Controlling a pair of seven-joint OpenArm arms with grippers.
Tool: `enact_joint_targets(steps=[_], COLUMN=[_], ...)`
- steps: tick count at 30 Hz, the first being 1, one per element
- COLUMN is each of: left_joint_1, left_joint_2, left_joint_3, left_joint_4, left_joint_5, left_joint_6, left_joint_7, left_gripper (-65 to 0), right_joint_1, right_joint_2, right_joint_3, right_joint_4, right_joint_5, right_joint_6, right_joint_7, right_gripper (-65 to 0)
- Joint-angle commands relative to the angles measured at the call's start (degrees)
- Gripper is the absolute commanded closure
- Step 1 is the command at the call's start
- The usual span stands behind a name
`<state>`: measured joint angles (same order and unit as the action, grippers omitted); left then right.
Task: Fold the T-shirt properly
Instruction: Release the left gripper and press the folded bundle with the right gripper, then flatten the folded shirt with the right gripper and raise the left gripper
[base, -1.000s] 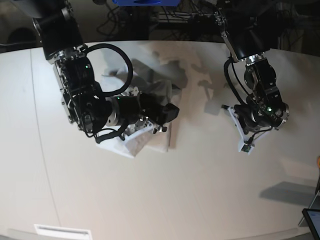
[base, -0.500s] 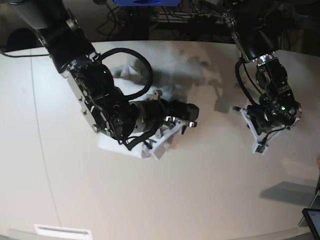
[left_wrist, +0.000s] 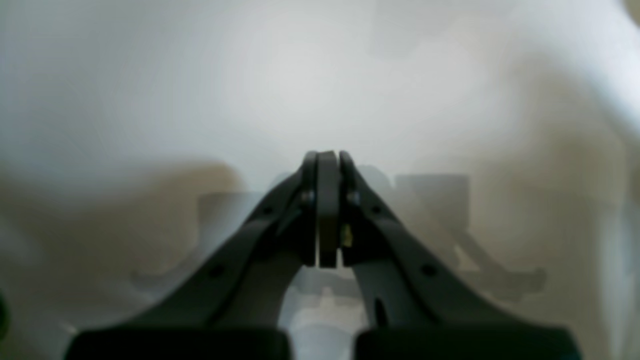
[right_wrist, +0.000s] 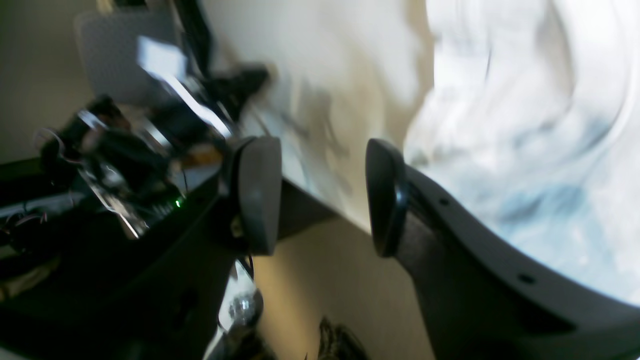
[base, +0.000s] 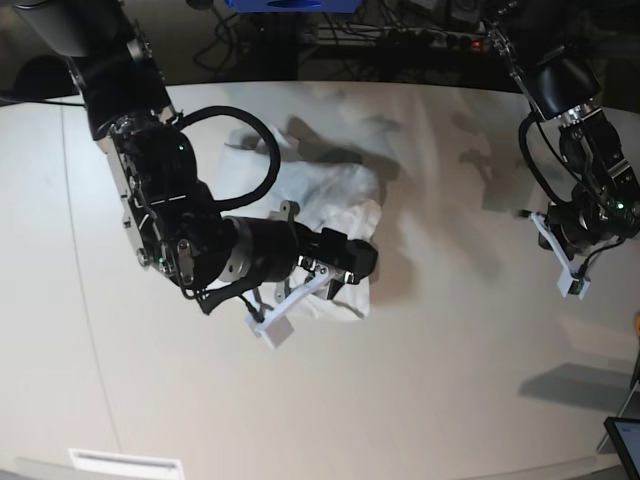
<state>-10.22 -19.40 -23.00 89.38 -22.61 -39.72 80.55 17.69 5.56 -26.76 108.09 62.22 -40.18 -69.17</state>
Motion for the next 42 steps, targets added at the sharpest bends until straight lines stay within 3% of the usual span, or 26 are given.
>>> enact_joint_targets(steps=[1,5,9,16,18,22,27,39,42], left_joint_1=[-1.3,-1.1,0.0,3.8,6.0,8.7,10.6,12.5,12.5], left_joint_2=[-1.0,-2.6,-3.7,-3.9,-3.9,-3.7,-3.8,-3.8,-3.7], left_joint_3=[-0.2,-0.2,-4.9,-12.6,-13.3,-15.1,-17.6,-17.7,-17.7], left_joint_4=[1.1,1.1,1.2,9.3,12.2,13.8,13.7,13.4,13.4], left_joint_5=[-0.5,-0.5,-0.6,-0.6,-0.6,-0.6,-0.5,-0.5,-0.5], left_joint_6=[-0.3,-0.3,-0.3,-0.3,-0.3,-0.3,-0.3,-0.3,-0.3], left_joint_7=[-0.6,-0.6,-0.6,-0.6,-0.6,-0.6,-0.8,-1.1,-1.1], left_gripper=[0.0,0.0,0.0,0.0,0.0,0.0,0.0,0.0,0.0], right_joint_1=[2.0,0.4,-2.8,-7.3,-9.2,-12.1,-13.0,-11.8,-11.8], right_joint_2=[0.6,1.4,2.2,2.2,2.1,2.1,2.1,1.0,1.2], right_joint_3=[0.7,5.8,10.5,18.9,20.0,20.0,19.8,19.3,18.0], right_joint_4=[0.9,1.0,0.9,-4.9,-6.2,-6.6,-9.7,-24.7,-27.3], right_joint_5=[0.6,0.7,0.7,1.1,1.1,1.1,1.1,0.7,0.6], right_joint_6=[0.2,0.2,0.5,24.1,29.0,34.1,38.3,39.2,43.9], right_joint_7=[0.9,2.8,4.9,6.0,6.1,7.0,7.1,10.0,11.1], right_gripper=[-26.6,-24.5,-4.2,-3.2,-3.2,-3.2,-3.3,-3.5,-3.6])
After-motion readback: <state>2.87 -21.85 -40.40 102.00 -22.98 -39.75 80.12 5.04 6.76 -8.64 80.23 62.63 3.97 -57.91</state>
